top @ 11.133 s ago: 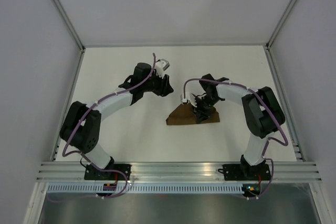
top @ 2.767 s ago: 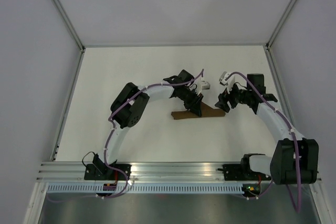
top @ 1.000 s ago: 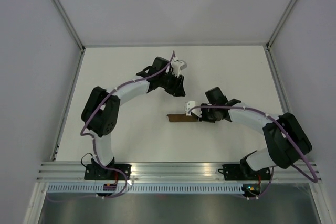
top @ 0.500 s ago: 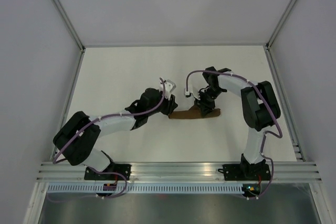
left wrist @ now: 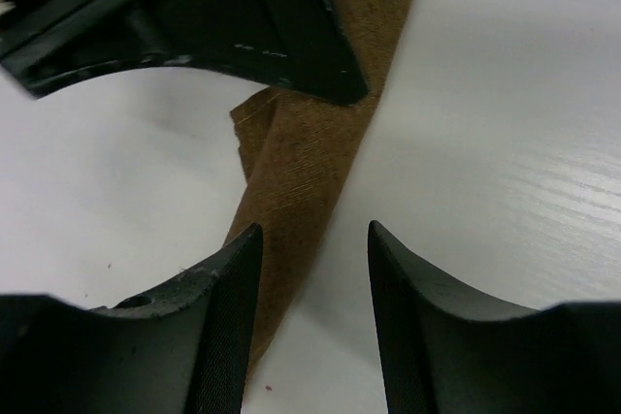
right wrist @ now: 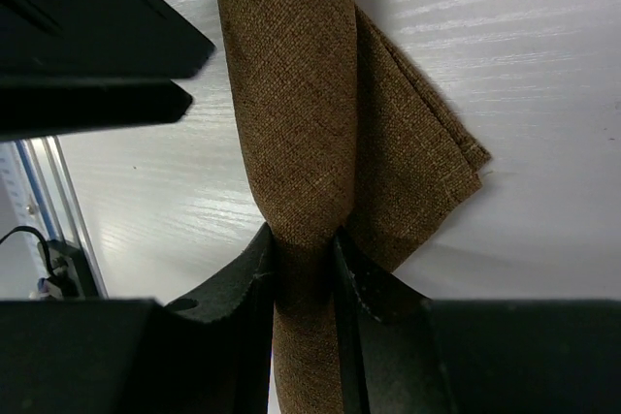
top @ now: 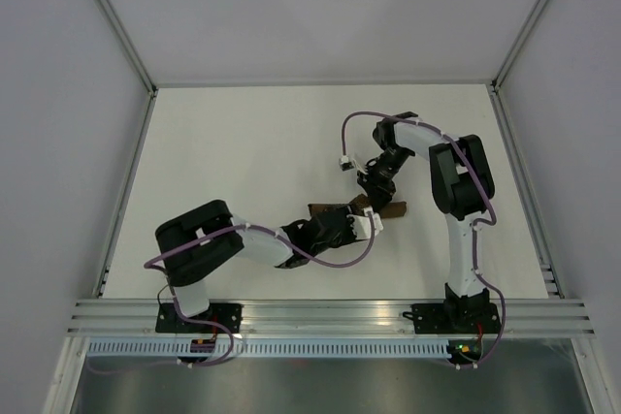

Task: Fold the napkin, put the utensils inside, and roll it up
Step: Roll the napkin with the utensil

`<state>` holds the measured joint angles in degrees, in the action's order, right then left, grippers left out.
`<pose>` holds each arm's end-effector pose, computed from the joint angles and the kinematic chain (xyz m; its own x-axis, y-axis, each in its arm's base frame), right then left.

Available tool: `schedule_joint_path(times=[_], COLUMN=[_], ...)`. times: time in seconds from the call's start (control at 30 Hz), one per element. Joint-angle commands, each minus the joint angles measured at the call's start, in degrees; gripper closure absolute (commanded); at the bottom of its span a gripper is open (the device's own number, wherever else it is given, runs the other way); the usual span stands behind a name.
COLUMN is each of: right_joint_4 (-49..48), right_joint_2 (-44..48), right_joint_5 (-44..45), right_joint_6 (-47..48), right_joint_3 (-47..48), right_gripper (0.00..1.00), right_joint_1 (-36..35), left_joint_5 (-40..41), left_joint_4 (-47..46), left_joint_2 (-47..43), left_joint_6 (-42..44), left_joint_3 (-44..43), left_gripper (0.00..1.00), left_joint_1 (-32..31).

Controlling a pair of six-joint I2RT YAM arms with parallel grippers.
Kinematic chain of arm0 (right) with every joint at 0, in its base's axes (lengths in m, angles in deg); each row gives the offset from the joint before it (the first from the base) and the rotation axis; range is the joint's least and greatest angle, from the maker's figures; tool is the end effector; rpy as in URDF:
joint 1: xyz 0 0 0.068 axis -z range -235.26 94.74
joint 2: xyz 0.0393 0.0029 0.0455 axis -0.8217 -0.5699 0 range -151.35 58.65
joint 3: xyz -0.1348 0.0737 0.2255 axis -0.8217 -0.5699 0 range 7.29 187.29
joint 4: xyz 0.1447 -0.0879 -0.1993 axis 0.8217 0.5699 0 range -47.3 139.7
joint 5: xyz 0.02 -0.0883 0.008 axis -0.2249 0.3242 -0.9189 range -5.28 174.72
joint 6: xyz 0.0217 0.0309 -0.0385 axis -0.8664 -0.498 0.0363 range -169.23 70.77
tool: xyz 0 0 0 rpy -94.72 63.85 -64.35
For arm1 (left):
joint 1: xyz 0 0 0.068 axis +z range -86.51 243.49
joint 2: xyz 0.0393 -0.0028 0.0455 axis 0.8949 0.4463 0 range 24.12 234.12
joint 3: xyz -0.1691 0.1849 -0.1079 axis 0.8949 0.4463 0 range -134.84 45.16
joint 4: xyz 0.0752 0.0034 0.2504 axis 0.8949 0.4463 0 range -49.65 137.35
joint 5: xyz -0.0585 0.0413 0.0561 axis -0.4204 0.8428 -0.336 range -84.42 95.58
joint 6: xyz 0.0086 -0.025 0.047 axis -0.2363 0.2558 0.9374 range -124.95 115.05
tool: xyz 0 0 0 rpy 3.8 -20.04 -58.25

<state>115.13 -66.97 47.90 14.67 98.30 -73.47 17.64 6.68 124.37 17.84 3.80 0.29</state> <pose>0.3538 0.1390 0.1404 -0.3247 -0.8636 -0.3856 -0.8523 0.0904 0.5152 0.1615 -0.3033 0.1482 0.1281 0.5867 -0.7996 0.8006 0.4147 0.4325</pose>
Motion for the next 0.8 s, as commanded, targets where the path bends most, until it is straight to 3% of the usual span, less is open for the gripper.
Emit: schedule_joint_path(times=[0.0, 0.2, 0.47, 0.63, 0.77], right_joint_4=[-2.9, -3.0, -3.3, -3.1, -3.0], right_joint_2=[-6.4, -7.5, -9.2, -9.3, -9.0], right_joint_5=[3.1, 3.2, 3.9, 3.4, 2.7], right_joint_6=[1.8, 1.6, 1.2, 0.8, 0.2], right_joint_3=[-0.5, 0.1, 0.4, 1.2, 1.8], right_gripper=[0.69, 0.70, 0.69, 0.68, 0.51], right_joint_1=[-0.4, -0.3, -0.3, 0.1, 0.5], left_joint_5=[2.3, 4.9, 4.9, -1.7, -8.1], left_joint_4=[-5.3, -10.3, -8.9, 3.4, 14.5], left_joint_2=[4.0, 9.6, 14.5, 14.5, 15.1], left_joint_6=[10.5, 15.6, 19.8, 17.6, 15.4], left_joint_3=[-3.8, -5.2, -7.4, -10.9, -14.8], left_gripper=[0.46, 0.46, 0.45, 0.54, 0.68], left_joint_1=[-1.4, -2.1, -2.2, -2.1, -1.8])
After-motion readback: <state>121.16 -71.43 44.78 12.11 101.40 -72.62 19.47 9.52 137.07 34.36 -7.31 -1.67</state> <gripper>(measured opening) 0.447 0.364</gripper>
